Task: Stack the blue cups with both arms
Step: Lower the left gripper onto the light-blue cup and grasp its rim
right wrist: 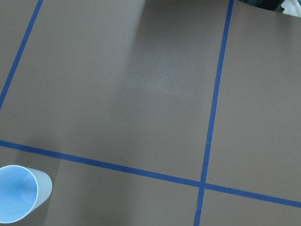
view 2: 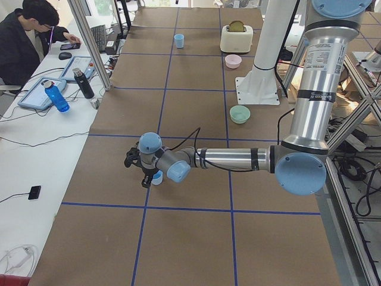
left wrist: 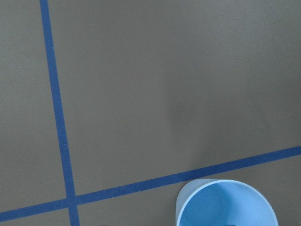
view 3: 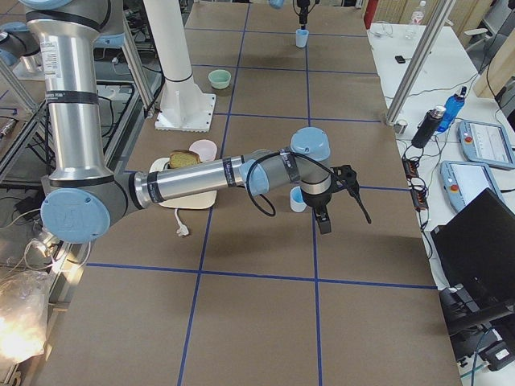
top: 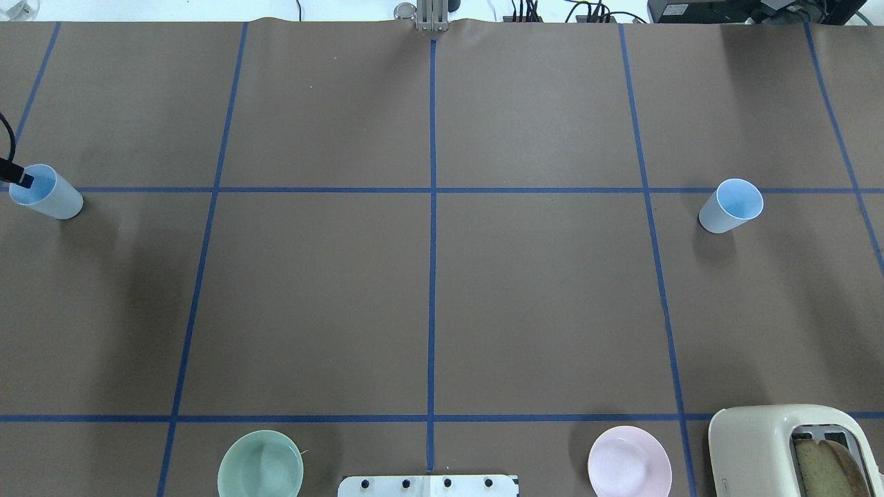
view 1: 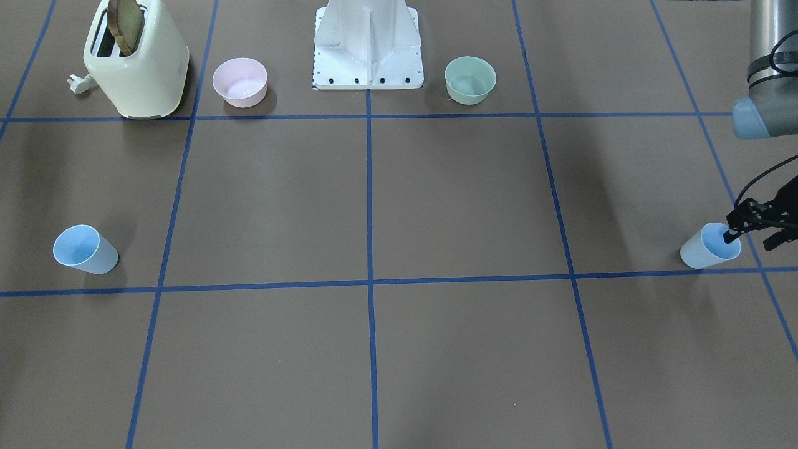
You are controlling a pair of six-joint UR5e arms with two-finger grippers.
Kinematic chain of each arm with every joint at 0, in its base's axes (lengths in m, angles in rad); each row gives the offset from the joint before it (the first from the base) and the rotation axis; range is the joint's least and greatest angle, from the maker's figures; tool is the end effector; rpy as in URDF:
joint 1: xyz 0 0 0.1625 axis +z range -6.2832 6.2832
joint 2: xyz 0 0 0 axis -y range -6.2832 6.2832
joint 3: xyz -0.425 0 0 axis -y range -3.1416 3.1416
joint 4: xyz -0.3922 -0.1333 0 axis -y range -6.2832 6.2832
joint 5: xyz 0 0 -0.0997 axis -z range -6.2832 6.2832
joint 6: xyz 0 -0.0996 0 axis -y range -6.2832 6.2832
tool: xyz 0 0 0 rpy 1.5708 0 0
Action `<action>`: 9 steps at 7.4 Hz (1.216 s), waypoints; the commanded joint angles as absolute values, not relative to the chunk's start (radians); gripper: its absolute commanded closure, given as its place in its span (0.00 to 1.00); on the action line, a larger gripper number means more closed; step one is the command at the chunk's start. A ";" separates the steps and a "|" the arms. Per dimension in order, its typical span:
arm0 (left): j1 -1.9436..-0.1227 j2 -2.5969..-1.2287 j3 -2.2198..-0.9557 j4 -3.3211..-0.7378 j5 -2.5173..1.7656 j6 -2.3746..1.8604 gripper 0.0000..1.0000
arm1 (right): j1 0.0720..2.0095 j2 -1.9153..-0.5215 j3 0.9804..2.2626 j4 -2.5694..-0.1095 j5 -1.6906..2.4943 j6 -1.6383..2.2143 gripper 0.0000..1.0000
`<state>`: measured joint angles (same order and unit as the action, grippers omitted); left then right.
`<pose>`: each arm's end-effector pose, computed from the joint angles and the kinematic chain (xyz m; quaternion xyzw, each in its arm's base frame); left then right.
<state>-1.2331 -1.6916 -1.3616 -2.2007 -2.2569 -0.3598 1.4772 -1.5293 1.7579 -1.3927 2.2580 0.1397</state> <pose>0.1216 -0.5583 0.6337 0.1260 0.3907 0.0799 0.9084 0.0211 -0.5259 0.5295 0.1505 -0.3498 -0.0468 0.9235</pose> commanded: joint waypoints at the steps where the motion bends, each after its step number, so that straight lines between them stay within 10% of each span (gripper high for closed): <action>1: -1.213 -1.692 -1.361 -2.201 -2.243 -0.357 0.63 | 1.477 -1.540 1.758 -1.387 2.258 0.140 0.00; 2: -1.213 -1.692 -1.364 -2.201 -2.243 -0.356 0.94 | 1.477 -1.542 1.758 -1.387 2.258 0.140 0.00; 3: -1.213 -1.692 -1.376 -2.203 -2.252 -0.351 1.00 | 1.477 -1.543 1.758 -1.385 2.258 0.141 0.00; 9: -1.122 -1.967 -1.837 -1.520 -2.263 -0.628 1.00 | 1.477 -1.555 1.763 -1.384 2.258 0.149 0.00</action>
